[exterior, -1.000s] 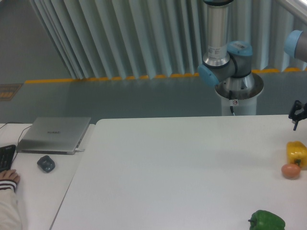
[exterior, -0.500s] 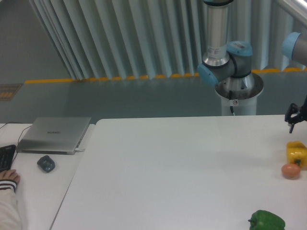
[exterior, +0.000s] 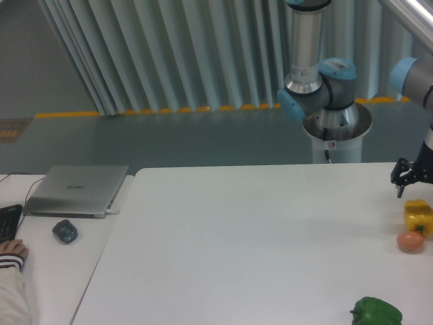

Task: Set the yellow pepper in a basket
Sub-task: 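Lower the open gripper onto the yellow pepper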

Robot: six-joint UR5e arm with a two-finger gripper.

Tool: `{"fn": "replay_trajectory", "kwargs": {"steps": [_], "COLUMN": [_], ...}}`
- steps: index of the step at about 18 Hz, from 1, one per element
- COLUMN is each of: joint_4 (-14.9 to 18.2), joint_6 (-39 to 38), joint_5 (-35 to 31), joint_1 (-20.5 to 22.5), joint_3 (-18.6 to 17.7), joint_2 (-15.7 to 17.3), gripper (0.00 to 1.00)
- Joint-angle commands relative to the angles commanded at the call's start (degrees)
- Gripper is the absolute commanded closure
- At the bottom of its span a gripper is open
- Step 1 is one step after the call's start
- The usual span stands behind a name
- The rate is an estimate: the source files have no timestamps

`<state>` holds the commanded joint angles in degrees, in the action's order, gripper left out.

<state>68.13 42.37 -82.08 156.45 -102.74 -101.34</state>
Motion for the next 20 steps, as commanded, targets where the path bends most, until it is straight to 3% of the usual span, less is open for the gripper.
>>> {"fn": "replay_trajectory", "kwargs": {"steps": [14,20], "joint_4": [-1.0,-4.9], "joint_6": [-2.1,-2.6], "joint_5": [-3.8,-5.5], "joint_1": [-0.9,-1.2], "joint_3": [0.7,-0.1], "joint_2": [-1.4,-3.9], "gripper": [0.00,0.00]}}
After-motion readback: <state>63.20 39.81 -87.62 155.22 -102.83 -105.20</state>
